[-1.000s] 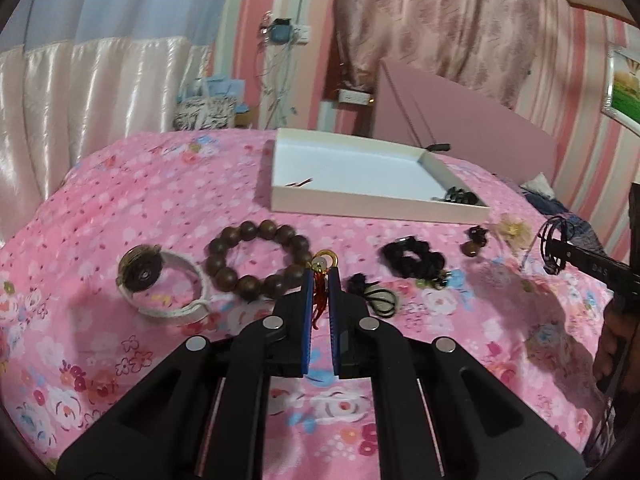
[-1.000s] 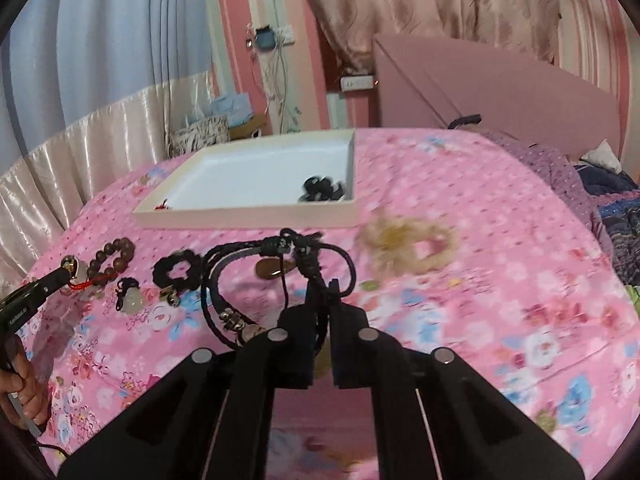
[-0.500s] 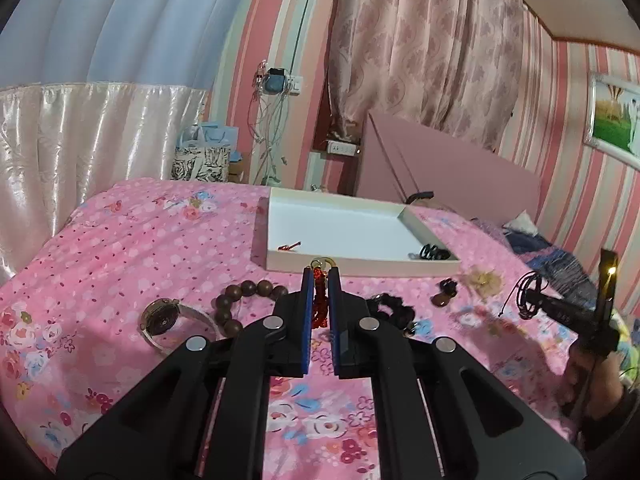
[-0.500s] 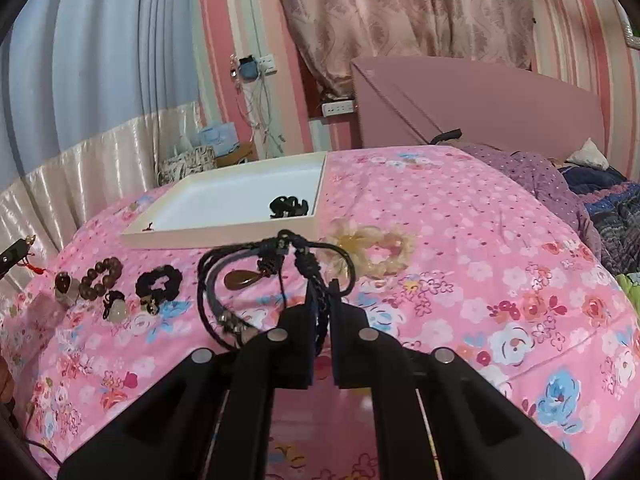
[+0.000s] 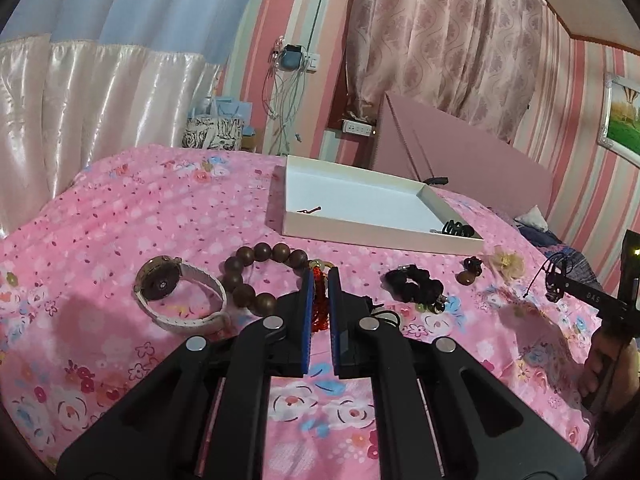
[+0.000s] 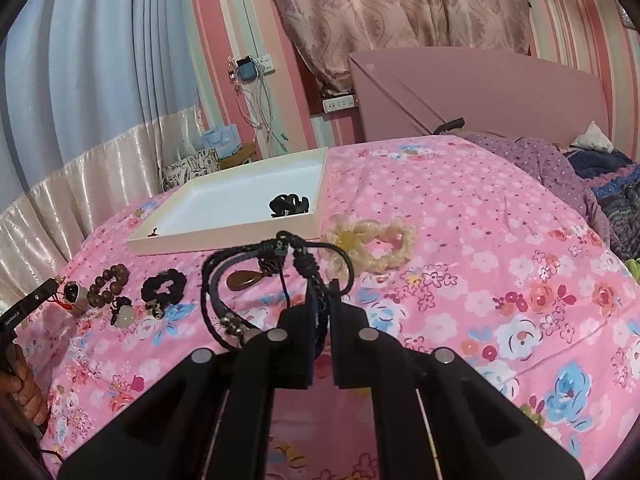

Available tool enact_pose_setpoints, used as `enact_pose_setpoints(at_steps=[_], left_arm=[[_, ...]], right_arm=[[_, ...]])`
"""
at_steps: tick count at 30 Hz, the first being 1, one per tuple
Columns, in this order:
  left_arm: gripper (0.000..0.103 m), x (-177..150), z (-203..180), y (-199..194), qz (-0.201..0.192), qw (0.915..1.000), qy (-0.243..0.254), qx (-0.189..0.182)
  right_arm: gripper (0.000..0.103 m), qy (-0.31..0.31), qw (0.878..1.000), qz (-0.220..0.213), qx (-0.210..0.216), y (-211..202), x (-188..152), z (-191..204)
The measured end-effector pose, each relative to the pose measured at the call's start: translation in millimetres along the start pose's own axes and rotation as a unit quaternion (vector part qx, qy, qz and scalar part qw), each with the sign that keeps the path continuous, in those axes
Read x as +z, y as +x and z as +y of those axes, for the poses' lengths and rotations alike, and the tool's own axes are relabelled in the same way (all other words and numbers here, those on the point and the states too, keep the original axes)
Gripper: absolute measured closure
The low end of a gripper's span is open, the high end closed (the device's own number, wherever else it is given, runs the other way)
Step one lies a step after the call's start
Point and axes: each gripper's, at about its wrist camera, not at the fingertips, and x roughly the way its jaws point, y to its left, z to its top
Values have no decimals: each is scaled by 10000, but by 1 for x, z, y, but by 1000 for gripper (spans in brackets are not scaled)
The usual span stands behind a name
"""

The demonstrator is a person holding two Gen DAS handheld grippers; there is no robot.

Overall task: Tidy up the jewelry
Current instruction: 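Grasp the black cord necklace with the right tool while the left tool lifts the gold pendant, then release the gold pendant and black cord necklace into the white tray with both tools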

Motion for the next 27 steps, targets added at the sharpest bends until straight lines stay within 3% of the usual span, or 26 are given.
enact_pose_setpoints(at_steps=[8,14,21,26,27], left_arm=[[98,24,-16,10,82,9991,274,322],[98,74,-35,20,-387,9978,539,37],[98,113,-44,61,-389,9970,655,138],[98,122,-40,116,111,9984,507,226],[98,122,-39,131,317,9980,480,260]], right_arm=[[98,11,10000,23,50,7,22,9],[98,-118,9992,-135,355,14,64,29],[98,-331,9981,-248,465,31,102,54],[98,-446,9982,-87,379,67,116,72],[98,-519,9980,205,303,98,118,83]])
